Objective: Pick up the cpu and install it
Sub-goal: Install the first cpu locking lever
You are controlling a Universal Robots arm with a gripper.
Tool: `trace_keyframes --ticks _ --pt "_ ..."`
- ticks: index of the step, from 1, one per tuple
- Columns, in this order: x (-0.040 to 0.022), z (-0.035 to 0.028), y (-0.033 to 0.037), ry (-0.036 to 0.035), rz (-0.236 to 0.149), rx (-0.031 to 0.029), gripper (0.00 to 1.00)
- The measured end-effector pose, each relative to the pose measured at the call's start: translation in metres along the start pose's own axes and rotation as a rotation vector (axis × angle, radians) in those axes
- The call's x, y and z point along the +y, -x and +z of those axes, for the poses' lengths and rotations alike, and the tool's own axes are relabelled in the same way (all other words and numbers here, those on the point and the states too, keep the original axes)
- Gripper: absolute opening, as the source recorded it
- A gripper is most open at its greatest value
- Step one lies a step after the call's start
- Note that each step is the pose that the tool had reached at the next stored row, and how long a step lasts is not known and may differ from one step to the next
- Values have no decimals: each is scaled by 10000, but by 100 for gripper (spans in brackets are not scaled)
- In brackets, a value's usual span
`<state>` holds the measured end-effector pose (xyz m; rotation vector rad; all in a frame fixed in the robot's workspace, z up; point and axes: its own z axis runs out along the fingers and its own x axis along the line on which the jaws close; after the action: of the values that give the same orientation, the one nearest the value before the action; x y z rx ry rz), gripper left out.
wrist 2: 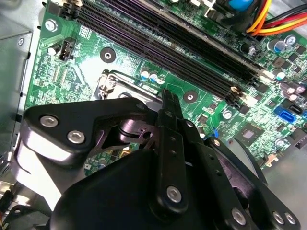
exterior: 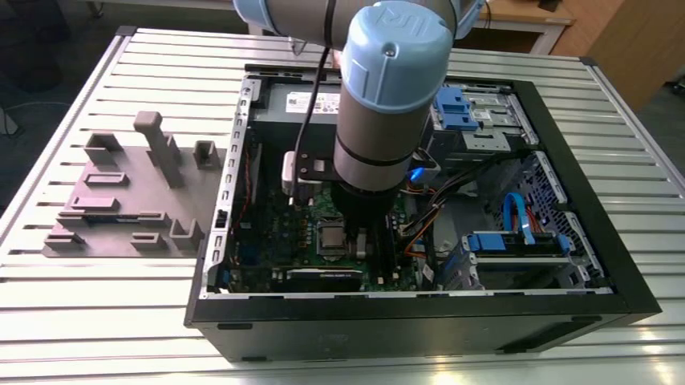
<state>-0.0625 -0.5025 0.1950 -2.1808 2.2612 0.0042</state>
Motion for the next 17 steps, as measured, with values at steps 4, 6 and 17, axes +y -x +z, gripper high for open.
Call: trace_keyframes --ticks 4,6,17 --pt "-21 11 1 0 -3 -1 10" --pt "-30 19 1 0 -5 0 10" --pt "-55 59 1 -1 -11 0 10"
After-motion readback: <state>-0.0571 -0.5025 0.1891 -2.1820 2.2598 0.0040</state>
